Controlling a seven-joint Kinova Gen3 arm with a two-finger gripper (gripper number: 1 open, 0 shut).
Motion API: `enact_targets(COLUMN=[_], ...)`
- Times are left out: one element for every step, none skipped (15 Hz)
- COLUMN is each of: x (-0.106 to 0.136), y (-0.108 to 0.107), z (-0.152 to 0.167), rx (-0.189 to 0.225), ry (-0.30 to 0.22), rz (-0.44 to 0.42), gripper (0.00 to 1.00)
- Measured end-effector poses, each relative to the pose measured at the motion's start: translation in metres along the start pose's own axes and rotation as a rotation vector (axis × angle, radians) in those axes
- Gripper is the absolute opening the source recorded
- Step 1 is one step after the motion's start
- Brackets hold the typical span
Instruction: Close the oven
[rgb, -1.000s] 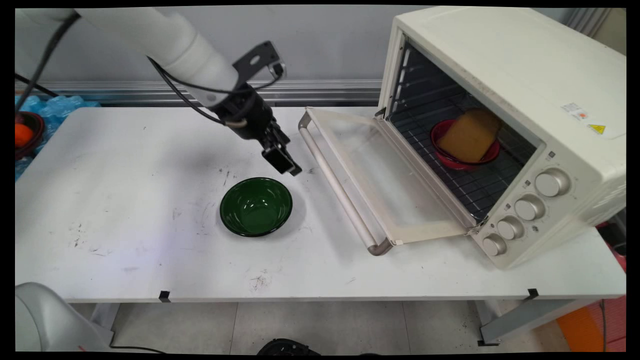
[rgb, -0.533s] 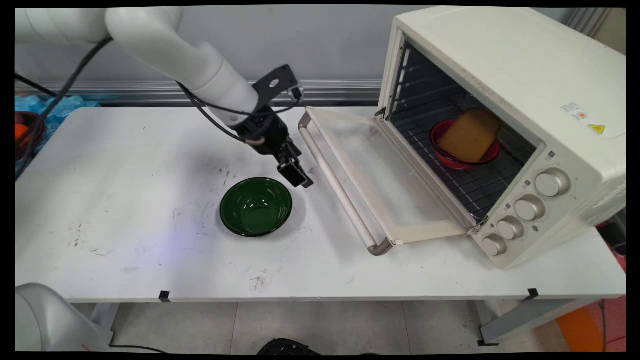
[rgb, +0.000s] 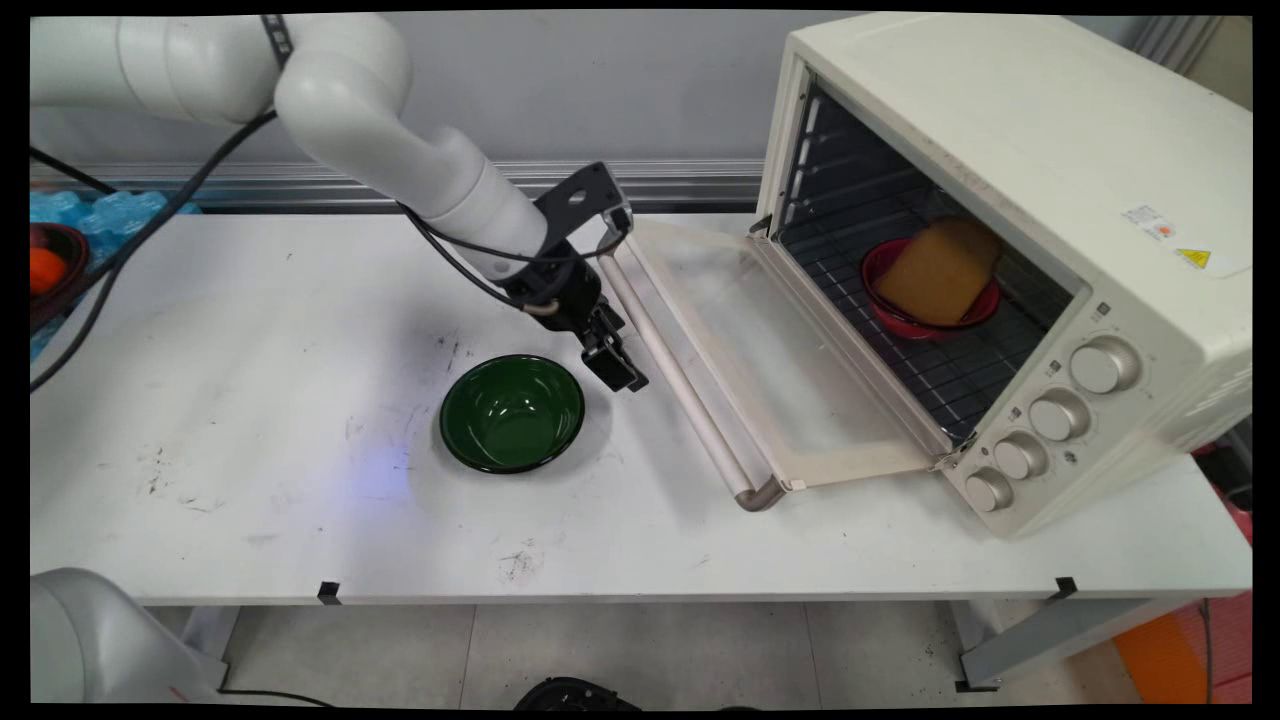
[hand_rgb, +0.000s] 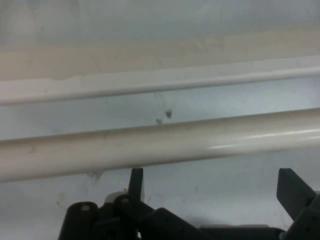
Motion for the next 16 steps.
enact_targets(x=[0.0, -0.001, -0.001, -0.001, -0.001, -0.002, -0.002, -0.003, -0.003, -0.003, -0.004, -0.004, -0.004, -0.005, -0.005, -0.004], y=[0.0, 0.0, 0.0, 0.0, 0.0, -0.001, -0.001, -0.001, -0.001, -0.002, -0.002, -0.003, -0.003, -0.003, -0.004, -0.004], z=[0.004, 0.007, 0.011, 0.014, 0.016, 0.018, 0.021, 0.024, 0.026, 0.027, 0.029, 0.031, 0.032, 0.034, 0.035, 0.036], rx=[0.0, 0.0, 0.0, 0.001, 0.001, 0.002, 0.004, 0.006, 0.008, 0.009, 0.012, 0.015, 0.019, 0.022, 0.024, 0.025], ry=[0.002, 0.004, 0.005, 0.007, 0.009, 0.01, 0.012, 0.014, 0.016, 0.018, 0.02, 0.024, 0.027, 0.031, 0.035, 0.04], rz=[-0.001, -0.001, -0.001, -0.001, -0.001, 0.0, 0.0, -0.001, -0.002, -0.004, -0.007, -0.012, -0.018, -0.022, -0.025, -0.028], gripper=[1.0, 1.0, 1.0, 0.0, 0.0, 0.0, 0.0, 0.0, 0.0, 0.0, 0.0, 0.0, 0.0, 0.0, 0.0, 0.0])
